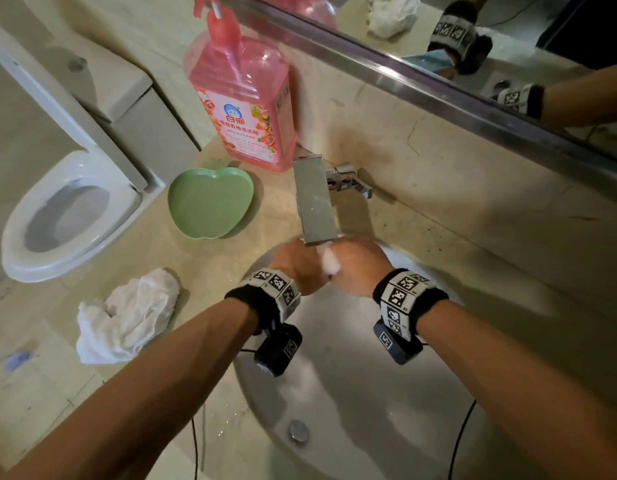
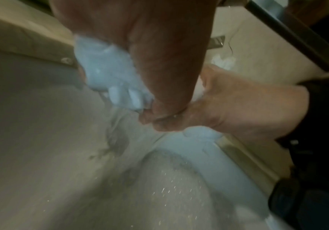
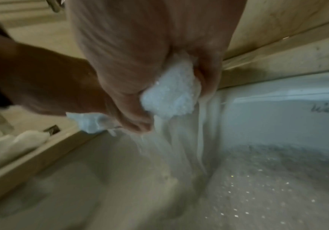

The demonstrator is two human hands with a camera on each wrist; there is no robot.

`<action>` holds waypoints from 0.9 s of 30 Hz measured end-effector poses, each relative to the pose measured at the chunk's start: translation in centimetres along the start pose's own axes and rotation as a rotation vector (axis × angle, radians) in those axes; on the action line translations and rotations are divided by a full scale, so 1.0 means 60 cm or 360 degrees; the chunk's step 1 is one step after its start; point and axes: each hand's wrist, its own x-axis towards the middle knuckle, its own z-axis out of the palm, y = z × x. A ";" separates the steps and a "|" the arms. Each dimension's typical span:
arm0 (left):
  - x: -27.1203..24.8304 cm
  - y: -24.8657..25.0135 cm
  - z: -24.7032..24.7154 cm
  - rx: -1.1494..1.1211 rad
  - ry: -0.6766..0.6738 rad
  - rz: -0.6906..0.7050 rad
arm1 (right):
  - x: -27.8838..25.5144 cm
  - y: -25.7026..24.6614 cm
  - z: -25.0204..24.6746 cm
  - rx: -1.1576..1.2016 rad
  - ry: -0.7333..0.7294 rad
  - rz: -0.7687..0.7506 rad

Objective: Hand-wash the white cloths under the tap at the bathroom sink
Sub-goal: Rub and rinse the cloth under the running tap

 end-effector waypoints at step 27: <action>-0.069 -0.069 -0.004 -0.1091 0.0410 0.0088 | -0.042 -0.033 -0.021 0.0589 0.0229 0.0024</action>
